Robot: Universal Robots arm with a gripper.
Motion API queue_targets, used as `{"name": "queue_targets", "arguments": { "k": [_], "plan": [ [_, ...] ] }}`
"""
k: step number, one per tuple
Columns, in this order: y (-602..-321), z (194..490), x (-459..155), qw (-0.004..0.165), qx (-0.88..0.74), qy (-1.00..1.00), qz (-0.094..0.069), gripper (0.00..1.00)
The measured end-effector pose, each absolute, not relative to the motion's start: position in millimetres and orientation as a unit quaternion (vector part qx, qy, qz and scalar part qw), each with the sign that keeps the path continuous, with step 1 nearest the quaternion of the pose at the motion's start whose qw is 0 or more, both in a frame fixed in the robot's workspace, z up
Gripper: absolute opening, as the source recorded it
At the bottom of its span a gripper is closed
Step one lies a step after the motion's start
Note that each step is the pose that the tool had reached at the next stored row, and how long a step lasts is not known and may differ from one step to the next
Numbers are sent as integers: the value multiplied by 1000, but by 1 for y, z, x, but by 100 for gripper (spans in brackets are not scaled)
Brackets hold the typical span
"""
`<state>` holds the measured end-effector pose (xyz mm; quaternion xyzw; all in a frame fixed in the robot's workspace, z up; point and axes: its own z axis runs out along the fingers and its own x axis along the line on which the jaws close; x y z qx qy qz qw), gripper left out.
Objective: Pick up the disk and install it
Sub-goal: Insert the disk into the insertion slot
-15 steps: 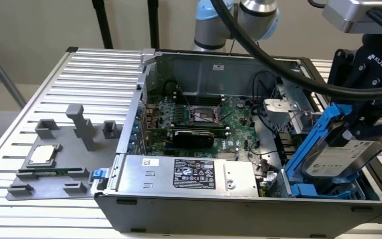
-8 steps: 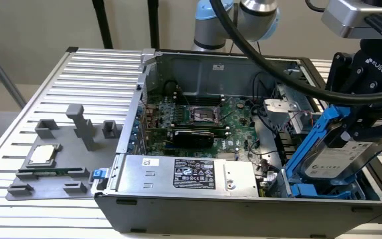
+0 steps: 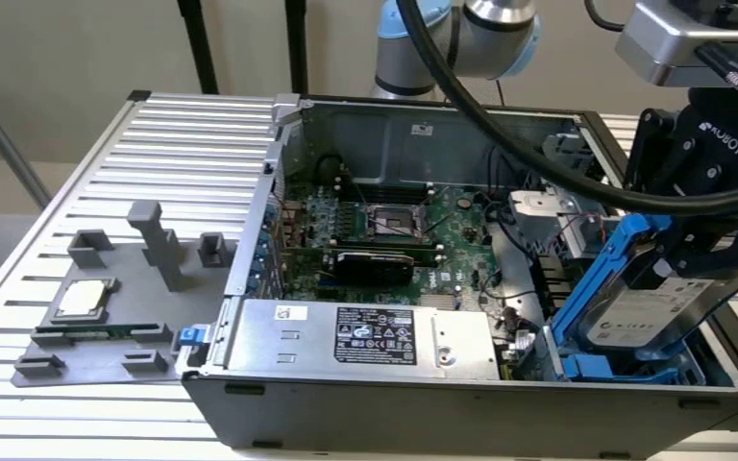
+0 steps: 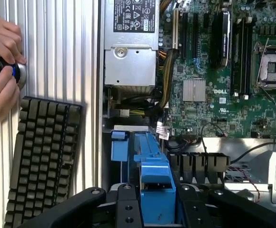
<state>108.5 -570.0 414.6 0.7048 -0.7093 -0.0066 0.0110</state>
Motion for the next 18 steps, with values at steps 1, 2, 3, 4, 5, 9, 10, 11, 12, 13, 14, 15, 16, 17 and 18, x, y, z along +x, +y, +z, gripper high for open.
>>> {"name": "queue_targets", "arguments": {
  "k": [1, 2, 3, 4, 5, 9, 10, 11, 12, 13, 14, 15, 16, 17, 18],
  "plan": [
    [-570, 414, 109, 11, 706, -709, -7, 0],
    [-570, 413, 109, 11, 707, -707, -7, 0],
    [-570, 413, 109, 11, 708, -706, -6, 0],
    [-570, 412, 109, 11, 710, -705, -7, 0],
    [-570, 411, 109, 11, 711, -703, -7, 0],
    [-571, 410, 108, 11, 718, -696, -6, 0],
    [-571, 410, 107, 11, 720, -694, -6, 0],
    [-571, 409, 107, 11, 721, -693, -6, 0],
    [-572, 409, 106, 11, 722, -691, -6, 0],
    [-572, 408, 106, 11, 724, -690, -6, 0],
    [-572, 408, 106, 11, 724, -689, -6, 0],
    [-572, 407, 106, 11, 725, -688, -6, 0],
    [-572, 407, 105, 11, 726, -687, -6, 0],
    [-572, 406, 105, 11, 727, -687, -6, 0],
    [-572, 406, 105, 11, 727, -686, -6, 0]
  ]
}}
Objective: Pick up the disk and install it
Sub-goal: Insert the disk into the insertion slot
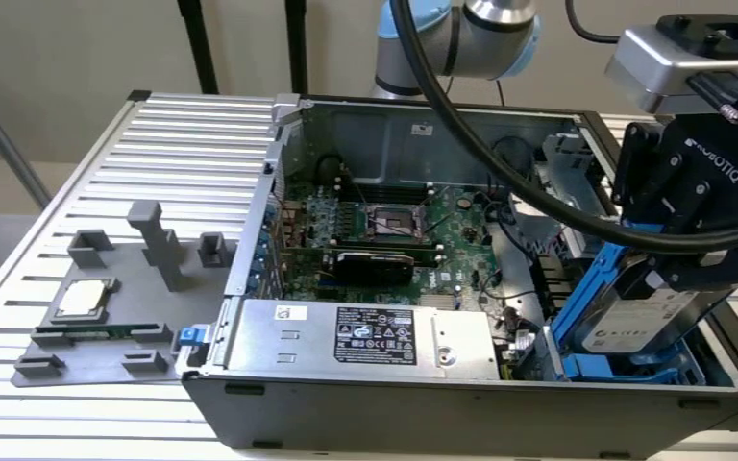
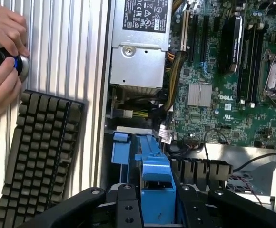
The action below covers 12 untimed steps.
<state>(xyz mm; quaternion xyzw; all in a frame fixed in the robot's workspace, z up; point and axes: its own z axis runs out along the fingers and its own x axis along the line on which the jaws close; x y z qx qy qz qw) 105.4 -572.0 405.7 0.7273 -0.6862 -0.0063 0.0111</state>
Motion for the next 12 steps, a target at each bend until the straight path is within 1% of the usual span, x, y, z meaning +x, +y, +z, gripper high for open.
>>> {"name": "queue_targets", "arguments": {
  "k": [12],
  "plan": [
    [-573, 396, 105, 11, 730, -684, -6, 0]
  ]
}}
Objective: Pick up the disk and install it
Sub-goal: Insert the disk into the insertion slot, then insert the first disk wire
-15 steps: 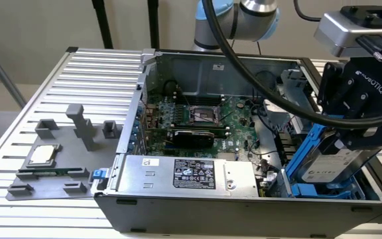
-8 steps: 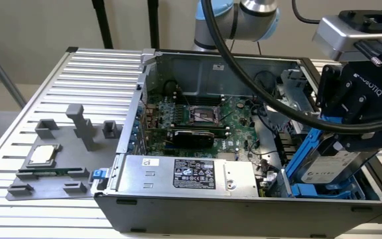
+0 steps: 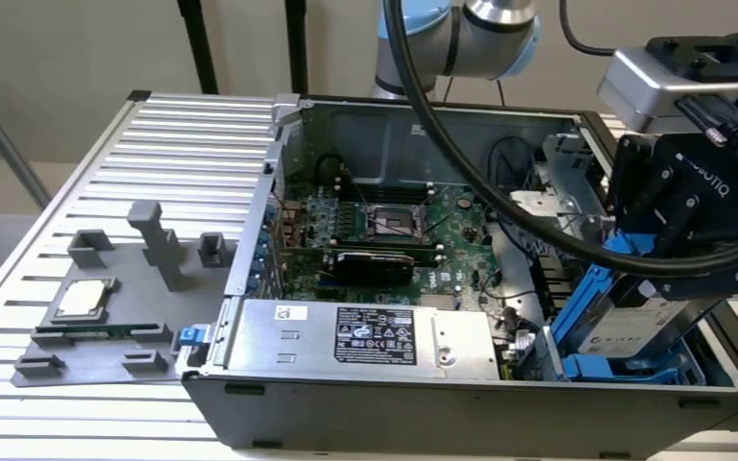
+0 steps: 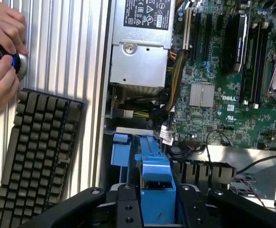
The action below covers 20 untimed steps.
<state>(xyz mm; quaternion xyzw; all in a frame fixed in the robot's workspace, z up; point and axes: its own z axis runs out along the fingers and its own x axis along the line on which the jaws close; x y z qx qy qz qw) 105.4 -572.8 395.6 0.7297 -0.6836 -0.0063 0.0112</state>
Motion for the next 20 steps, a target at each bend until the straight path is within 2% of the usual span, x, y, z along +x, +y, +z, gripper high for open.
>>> {"name": "queue_targets", "arguments": {
  "k": [8, 9, 20],
  "plan": [
    [-574, 389, 105, 12, 731, -682, -6, 0],
    [-574, 389, 106, 11, 731, -682, -7, 100],
    [-574, 389, 105, 11, 731, -682, -6, 100]
  ]
}}
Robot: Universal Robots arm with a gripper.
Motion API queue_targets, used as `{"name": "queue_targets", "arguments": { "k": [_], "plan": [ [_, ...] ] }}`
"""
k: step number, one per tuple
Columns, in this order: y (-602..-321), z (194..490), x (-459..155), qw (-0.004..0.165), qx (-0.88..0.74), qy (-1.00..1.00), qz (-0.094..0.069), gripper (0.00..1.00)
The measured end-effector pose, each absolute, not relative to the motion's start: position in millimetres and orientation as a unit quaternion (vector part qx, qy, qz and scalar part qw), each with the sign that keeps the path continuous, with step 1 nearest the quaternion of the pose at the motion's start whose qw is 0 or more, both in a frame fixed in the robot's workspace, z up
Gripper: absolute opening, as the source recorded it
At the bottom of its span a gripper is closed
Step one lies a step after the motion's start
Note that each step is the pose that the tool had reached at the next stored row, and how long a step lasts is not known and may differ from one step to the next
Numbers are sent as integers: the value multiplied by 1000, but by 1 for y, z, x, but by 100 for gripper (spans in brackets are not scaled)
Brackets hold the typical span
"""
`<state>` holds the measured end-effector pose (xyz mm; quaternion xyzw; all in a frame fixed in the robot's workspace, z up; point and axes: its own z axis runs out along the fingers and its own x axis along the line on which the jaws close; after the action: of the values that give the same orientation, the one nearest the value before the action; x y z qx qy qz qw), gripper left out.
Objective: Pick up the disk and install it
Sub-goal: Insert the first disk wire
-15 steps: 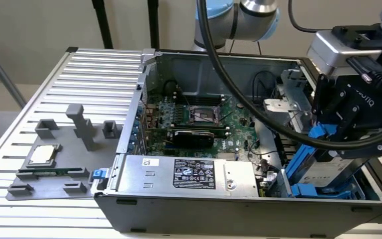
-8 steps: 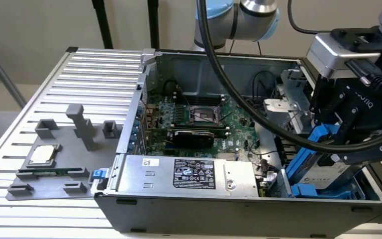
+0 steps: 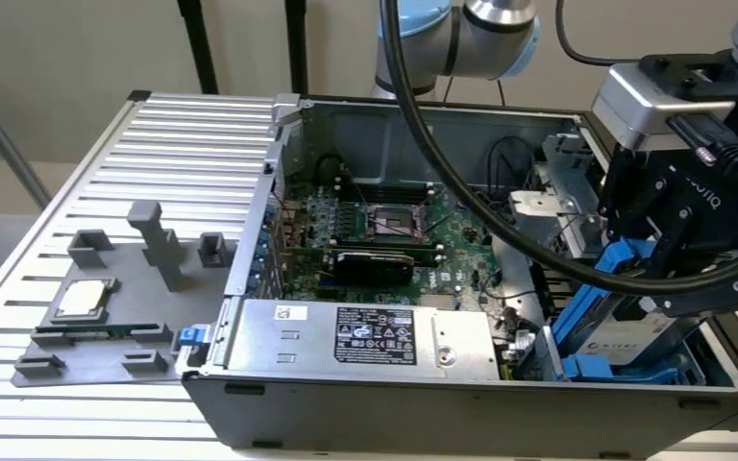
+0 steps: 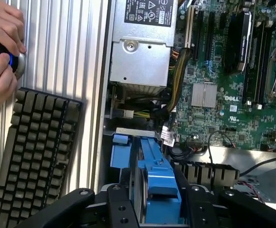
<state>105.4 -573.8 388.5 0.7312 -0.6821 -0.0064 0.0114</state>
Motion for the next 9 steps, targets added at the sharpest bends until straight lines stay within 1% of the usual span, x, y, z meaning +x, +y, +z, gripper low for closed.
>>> {"name": "queue_targets", "arguments": {
  "k": [4, 5, 9],
  "plan": [
    [-574, 389, 105, 11, 731, -682, -6, 100],
    [-574, 389, 105, 11, 731, -682, -6, 0],
    [-574, 389, 105, 11, 731, -682, -6, 0]
  ]
}}
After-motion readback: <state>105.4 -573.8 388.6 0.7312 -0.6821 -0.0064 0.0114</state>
